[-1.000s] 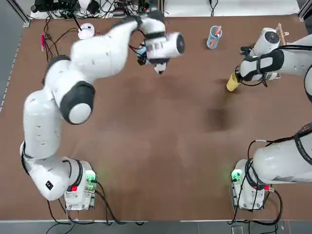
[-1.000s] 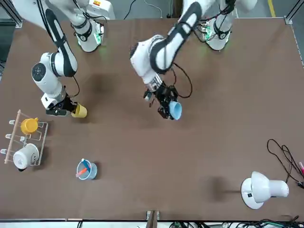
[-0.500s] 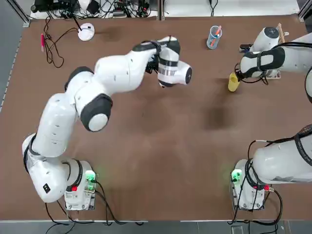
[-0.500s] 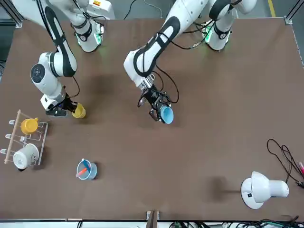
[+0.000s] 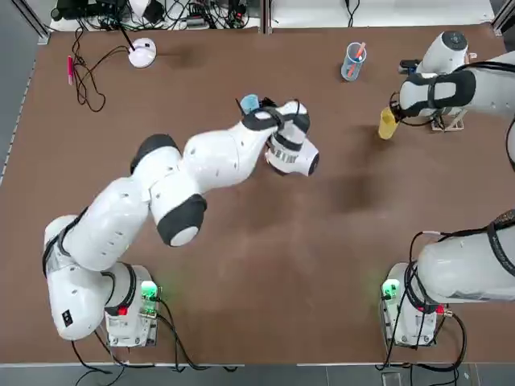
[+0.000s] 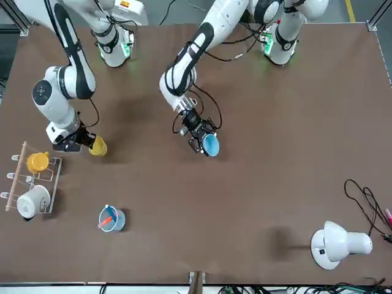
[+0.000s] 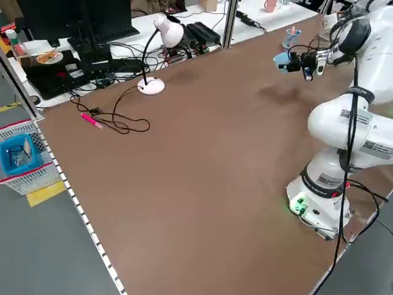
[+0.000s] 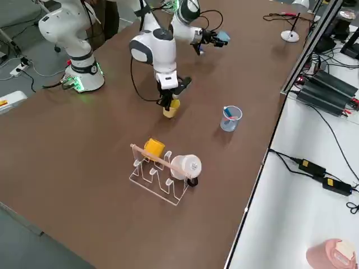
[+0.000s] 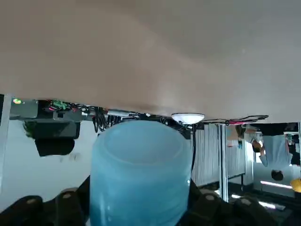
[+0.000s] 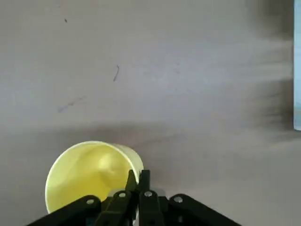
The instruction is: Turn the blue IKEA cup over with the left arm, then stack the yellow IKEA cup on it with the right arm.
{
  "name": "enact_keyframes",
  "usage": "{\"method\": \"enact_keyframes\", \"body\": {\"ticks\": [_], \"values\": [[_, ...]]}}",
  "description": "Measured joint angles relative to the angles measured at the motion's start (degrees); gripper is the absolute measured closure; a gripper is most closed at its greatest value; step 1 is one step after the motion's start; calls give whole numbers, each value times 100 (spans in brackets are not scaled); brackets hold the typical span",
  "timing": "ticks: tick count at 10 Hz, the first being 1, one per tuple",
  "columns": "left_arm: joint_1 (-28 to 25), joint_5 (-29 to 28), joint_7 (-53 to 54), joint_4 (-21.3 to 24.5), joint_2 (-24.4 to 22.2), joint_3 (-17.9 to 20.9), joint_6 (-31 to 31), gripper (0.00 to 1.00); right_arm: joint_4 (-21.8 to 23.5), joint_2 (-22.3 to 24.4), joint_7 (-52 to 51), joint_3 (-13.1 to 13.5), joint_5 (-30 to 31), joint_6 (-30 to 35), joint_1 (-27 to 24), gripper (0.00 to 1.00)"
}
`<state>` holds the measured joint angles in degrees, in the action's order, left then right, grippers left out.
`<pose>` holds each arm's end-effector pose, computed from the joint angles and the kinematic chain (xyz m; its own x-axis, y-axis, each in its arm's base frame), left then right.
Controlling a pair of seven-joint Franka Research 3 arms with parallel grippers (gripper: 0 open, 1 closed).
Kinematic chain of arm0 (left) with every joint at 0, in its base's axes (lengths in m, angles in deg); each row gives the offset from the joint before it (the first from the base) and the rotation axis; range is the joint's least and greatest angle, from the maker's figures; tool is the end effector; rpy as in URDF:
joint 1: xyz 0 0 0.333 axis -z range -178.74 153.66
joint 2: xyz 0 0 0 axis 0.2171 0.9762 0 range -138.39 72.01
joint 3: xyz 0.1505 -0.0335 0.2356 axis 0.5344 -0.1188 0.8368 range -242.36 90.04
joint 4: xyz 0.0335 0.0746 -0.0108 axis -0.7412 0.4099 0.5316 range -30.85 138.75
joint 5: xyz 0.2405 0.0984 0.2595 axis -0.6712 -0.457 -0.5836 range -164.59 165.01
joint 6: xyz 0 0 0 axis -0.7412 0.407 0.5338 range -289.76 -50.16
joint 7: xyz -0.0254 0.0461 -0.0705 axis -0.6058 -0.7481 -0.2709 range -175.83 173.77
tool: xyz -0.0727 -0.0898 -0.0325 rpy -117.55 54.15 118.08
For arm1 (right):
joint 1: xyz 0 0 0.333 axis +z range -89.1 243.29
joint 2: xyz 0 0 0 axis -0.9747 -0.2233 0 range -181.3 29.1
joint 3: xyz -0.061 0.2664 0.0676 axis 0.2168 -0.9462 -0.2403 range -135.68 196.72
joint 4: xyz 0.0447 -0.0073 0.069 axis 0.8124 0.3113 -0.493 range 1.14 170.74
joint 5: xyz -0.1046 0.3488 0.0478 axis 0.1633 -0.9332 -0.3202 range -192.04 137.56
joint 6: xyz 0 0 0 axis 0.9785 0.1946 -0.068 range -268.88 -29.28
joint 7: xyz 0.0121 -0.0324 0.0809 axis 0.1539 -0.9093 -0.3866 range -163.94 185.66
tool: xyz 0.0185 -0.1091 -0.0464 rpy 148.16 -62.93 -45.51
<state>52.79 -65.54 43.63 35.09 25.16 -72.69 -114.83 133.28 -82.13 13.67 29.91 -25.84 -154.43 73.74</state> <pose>0.3927 -0.5206 0.1496 -0.1608 -0.2106 -0.9643 -0.6874 0.7250 -0.0437 0.4835 -0.0225 0.2480 0.9925 -0.0756 0.0958 -0.0768 -0.9970 0.0085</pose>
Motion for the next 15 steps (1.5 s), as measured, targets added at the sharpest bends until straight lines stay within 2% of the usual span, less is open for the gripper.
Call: {"method": "enact_keyframes", "body": {"ticks": [4, 7, 15], "values": [[287, -2, -882, -209, 319, -149, -88, 30, -733, 35, -5, -419, -892, 504, 112, 96], [506, -5, -1108, -218, 616, -217, -85, 28, -968, 61, -28, -451, -950, 630, 159, 96], [493, -8, -1094, -317, 627, -175, -73, 12, -1363, 90, -131, -452, -1199, 1194, 182, 96]]}}
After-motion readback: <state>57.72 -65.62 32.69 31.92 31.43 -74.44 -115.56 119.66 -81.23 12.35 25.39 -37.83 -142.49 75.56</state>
